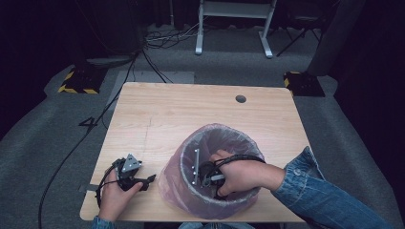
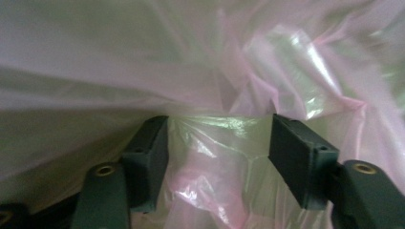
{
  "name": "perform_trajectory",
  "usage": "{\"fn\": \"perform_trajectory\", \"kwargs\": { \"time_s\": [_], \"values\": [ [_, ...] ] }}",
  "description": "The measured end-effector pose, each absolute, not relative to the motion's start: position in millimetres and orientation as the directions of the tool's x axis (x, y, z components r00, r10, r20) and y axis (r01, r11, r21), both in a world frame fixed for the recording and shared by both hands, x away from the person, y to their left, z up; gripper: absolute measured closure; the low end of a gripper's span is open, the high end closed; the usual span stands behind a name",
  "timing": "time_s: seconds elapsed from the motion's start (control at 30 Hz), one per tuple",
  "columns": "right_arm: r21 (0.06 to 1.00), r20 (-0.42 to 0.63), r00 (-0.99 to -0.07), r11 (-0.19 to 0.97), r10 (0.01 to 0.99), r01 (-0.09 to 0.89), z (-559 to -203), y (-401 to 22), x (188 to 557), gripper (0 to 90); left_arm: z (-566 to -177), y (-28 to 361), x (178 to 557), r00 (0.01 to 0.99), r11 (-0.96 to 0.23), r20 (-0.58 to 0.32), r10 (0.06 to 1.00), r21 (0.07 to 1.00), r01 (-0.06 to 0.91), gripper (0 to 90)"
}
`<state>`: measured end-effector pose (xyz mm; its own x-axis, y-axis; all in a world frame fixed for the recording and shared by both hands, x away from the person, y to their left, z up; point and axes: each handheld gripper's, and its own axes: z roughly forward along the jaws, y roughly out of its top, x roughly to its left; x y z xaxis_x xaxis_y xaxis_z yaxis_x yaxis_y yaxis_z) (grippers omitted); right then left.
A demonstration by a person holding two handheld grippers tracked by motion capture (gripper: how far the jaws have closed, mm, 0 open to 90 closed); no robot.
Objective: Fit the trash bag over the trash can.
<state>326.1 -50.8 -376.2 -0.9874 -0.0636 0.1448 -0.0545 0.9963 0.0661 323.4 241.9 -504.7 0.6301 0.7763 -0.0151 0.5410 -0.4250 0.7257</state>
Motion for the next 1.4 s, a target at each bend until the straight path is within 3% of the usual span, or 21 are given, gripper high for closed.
{"fn": "perform_trajectory", "kwargs": {
  "time_s": [0.37,0.53,0.87,1.07,1.23,1.4],
  "values": [
    [0.273,0.010,-0.999,0.961,-0.044,-0.040,-307,-73,326,31.4,-505,242,323,0.630,-0.427,-0.012,0.776,0.726,0.540,22.0],
    [0.354,-0.050,-0.999,0.935,0.014,-0.005,-284,-92,328,30.7,-505,241,322,0.624,-0.423,-0.012,0.781,0.725,0.544,22.0],
    [0.513,-0.120,-0.974,0.852,0.194,0.107,-262,-142,346,29.6,-505,242,323,0.623,-0.420,-0.016,0.782,0.726,0.545,22.1],
    [0.622,-0.129,-0.922,0.754,0.366,0.213,-261,-180,359,27.5,-505,241,323,0.623,-0.421,-0.013,0.782,0.726,0.544,22.1],
    [0.717,-0.090,-0.853,0.628,0.514,0.303,-267,-214,367,27.5,-505,241,323,0.623,-0.421,-0.013,0.782,0.726,0.544,22.1],
    [0.758,-0.069,-0.807,0.557,0.586,0.340,-278,-245,370,26.9,-505,241,323,0.623,-0.421,-0.014,0.782,0.725,0.545,22.1]
  ]
}}
